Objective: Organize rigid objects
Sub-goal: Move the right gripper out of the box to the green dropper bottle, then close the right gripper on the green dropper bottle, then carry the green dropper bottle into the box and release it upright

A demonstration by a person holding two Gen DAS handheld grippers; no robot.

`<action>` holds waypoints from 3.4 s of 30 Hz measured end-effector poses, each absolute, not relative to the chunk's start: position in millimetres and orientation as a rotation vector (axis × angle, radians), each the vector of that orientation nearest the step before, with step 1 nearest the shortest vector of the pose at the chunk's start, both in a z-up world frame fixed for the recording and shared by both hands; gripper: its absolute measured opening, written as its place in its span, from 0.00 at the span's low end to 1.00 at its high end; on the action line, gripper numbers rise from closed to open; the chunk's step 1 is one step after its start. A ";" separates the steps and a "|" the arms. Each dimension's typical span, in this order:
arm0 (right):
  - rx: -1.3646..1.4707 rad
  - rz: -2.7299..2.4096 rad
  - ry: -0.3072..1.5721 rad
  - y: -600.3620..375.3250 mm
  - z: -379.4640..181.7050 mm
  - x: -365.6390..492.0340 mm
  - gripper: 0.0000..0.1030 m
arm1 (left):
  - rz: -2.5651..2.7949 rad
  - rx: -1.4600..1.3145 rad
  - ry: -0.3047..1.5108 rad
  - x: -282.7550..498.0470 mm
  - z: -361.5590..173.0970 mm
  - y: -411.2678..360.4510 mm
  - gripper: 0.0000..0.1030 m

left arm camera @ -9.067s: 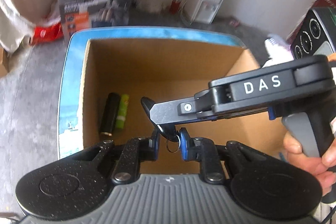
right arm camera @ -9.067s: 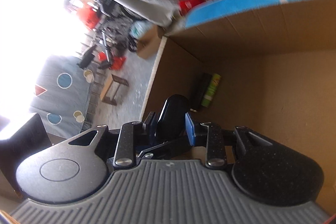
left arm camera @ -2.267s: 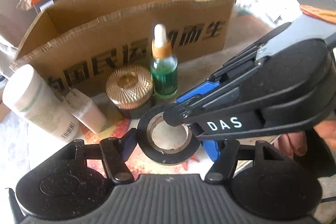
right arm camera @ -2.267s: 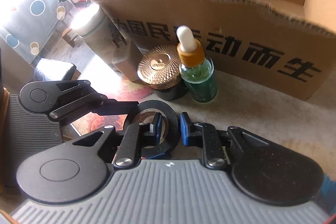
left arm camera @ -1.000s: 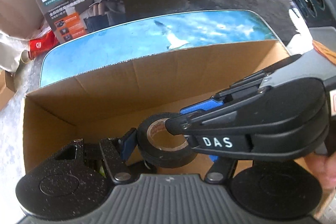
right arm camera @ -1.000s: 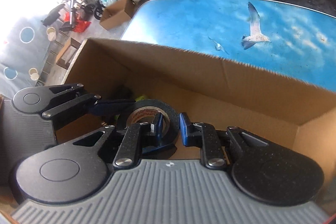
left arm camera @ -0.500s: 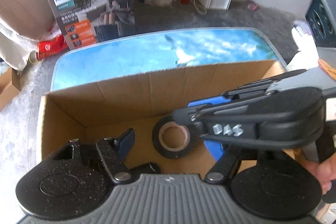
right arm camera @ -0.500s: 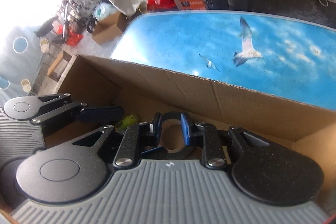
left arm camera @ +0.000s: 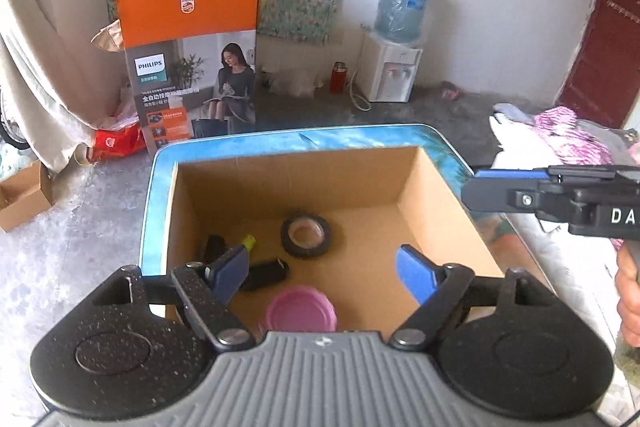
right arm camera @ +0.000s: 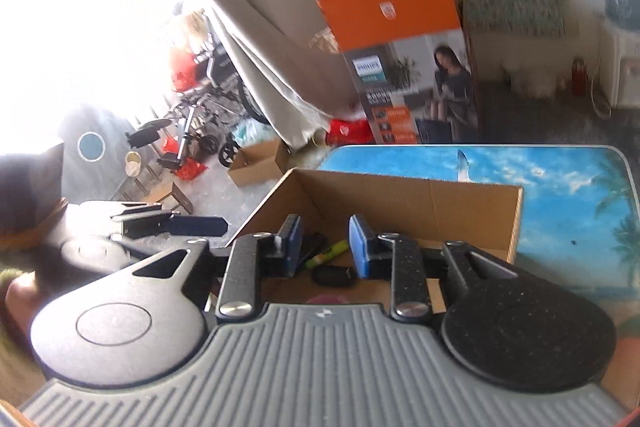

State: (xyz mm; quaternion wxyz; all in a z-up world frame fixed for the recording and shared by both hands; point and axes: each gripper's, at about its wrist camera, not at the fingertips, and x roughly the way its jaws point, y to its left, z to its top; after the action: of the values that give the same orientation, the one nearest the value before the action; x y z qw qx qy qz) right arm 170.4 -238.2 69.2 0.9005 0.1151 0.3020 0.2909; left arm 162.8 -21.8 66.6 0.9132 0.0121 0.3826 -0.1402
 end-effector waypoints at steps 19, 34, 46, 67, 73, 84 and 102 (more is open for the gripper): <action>0.159 0.637 0.735 -198.6 -16.9 71.1 0.29 | -0.389 0.279 0.695 79.3 -42.8 -86.0 0.57; 0.066 0.638 0.788 -182.1 -39.6 102.0 0.17 | -0.383 0.338 0.678 94.2 -64.2 -102.1 0.31; 0.074 0.631 0.800 -184.6 -40.2 101.2 0.14 | -0.386 0.320 0.654 85.4 -57.4 -99.3 0.22; 0.010 0.691 0.652 -189.0 93.6 105.4 0.13 | -0.365 0.263 0.502 108.0 65.4 -87.6 0.20; 0.024 0.685 0.703 -199.9 102.6 184.0 0.12 | -0.391 0.204 0.600 189.6 56.7 -94.8 0.20; 0.085 0.635 0.878 -222.1 28.3 314.0 0.09 | -0.372 0.157 0.792 303.8 -10.2 -114.2 0.20; 0.032 0.601 0.928 -208.5 -14.3 349.5 0.21 | -0.369 0.145 0.853 308.8 -18.9 -116.2 0.48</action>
State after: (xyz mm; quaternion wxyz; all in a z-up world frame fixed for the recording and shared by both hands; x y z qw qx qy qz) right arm 349.5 -208.5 -14.3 0.8511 0.0153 0.4406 0.2853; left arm 308.8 -116.2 -18.9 0.8915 0.0700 0.4109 -0.1777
